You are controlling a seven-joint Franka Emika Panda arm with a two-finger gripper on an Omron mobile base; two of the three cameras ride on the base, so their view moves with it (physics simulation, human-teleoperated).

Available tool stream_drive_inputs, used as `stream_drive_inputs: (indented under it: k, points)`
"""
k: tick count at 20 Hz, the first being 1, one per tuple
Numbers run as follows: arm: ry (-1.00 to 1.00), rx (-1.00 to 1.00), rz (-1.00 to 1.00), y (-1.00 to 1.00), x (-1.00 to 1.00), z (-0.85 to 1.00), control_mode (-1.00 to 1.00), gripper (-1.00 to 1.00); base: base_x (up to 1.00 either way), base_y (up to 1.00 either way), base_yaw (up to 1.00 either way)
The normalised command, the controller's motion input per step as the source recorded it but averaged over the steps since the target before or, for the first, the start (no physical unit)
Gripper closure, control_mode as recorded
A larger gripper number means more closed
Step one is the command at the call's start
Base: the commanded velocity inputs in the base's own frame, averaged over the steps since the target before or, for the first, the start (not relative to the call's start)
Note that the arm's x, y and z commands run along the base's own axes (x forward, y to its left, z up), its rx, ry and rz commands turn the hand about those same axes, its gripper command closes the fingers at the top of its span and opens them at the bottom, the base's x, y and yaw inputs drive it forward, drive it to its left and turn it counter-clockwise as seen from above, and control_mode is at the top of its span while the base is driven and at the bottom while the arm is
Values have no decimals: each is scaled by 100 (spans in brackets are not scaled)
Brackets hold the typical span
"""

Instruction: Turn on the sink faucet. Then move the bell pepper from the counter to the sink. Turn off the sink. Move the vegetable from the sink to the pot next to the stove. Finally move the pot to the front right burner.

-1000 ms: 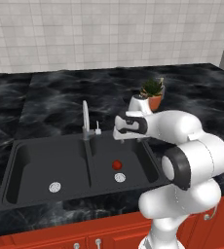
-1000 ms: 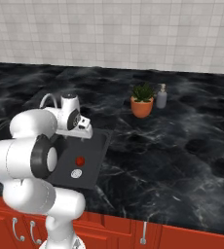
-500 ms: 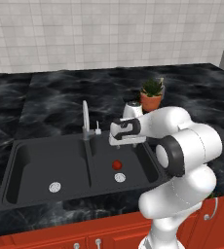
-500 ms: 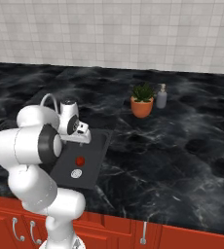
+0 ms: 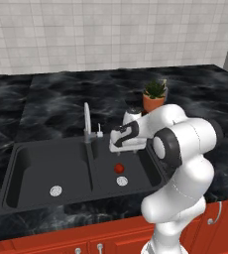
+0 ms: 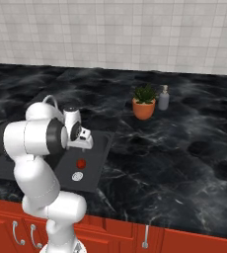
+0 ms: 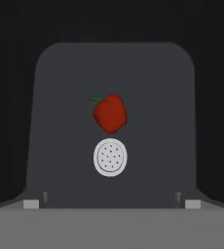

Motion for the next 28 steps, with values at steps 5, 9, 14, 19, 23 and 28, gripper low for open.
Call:
stream_drive_inputs:
  k: [5,9,14,19,23,28]
  points:
    - [0,0,0,0,24,-26,-100,-100,0,0,0]
    - [0,0,0,0,24,-29,-100,-100,0,0,0]
    - [0,0,0,4,24,-28,-100,-100,0,0,0]
    - [0,0,0,5,15,-28,-100,-100,0,0,0]
    - [0,0,0,4,7,-27,-100,-100,0,0,0]
    - [0,0,0,0,0,-20,-100,-100,0,0,0]
